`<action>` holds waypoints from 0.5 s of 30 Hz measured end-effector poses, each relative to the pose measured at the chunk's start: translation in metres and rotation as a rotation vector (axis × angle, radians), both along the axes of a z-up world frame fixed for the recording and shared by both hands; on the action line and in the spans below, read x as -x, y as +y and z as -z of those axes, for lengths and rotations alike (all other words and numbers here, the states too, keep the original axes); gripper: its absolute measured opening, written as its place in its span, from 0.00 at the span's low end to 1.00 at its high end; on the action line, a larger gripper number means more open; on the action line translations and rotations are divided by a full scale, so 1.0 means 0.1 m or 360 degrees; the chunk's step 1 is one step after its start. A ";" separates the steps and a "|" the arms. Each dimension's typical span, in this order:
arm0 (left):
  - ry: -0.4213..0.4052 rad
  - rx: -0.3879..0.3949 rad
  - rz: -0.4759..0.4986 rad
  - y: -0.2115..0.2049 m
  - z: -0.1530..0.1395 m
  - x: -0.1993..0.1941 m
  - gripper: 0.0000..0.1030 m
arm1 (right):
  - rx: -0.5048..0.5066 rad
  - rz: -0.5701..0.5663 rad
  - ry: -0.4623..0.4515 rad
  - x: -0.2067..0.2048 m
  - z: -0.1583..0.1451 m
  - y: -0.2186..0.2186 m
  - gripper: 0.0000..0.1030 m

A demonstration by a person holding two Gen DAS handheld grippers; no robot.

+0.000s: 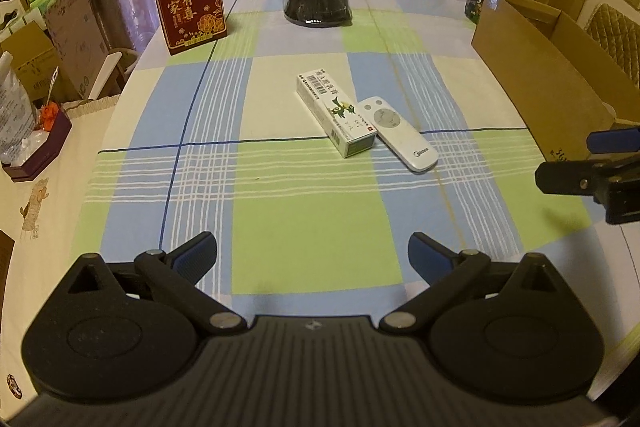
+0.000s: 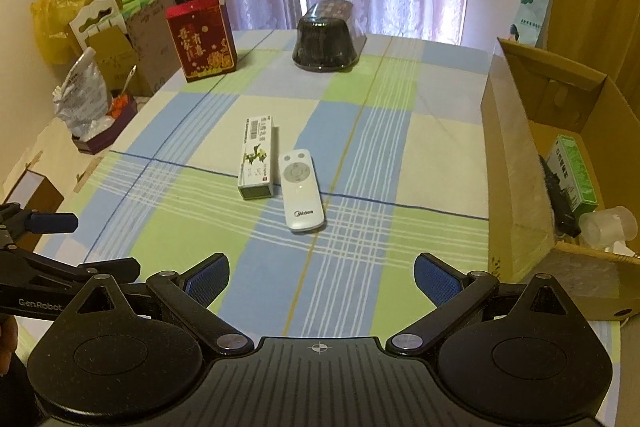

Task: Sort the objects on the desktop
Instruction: 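Move both tools back over the medicine box and white remote on the table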

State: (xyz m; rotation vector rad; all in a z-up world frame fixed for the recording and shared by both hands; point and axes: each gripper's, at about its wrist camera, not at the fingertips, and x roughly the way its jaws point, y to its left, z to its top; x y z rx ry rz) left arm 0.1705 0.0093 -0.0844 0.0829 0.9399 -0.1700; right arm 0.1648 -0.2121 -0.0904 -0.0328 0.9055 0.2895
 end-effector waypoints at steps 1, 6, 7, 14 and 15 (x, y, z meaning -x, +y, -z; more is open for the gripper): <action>0.0004 0.0003 -0.0002 0.00 0.01 -0.01 0.97 | 0.0001 -0.0001 0.0006 -0.01 0.02 0.01 0.98; 0.0014 0.0003 -0.0011 0.02 0.05 -0.07 0.97 | 0.0008 -0.0007 0.0029 -0.09 0.09 0.04 0.98; 0.0014 0.0004 -0.0013 0.02 0.06 -0.09 0.97 | 0.0010 -0.0008 0.0033 -0.11 0.10 0.04 0.98; 0.0009 0.0001 -0.0017 0.02 0.12 -0.22 0.97 | 0.0023 -0.0017 0.0068 -0.23 0.22 0.08 0.98; 0.0008 0.0000 -0.0017 0.02 0.13 -0.24 0.97 | 0.0026 -0.0019 0.0073 -0.25 0.23 0.09 0.98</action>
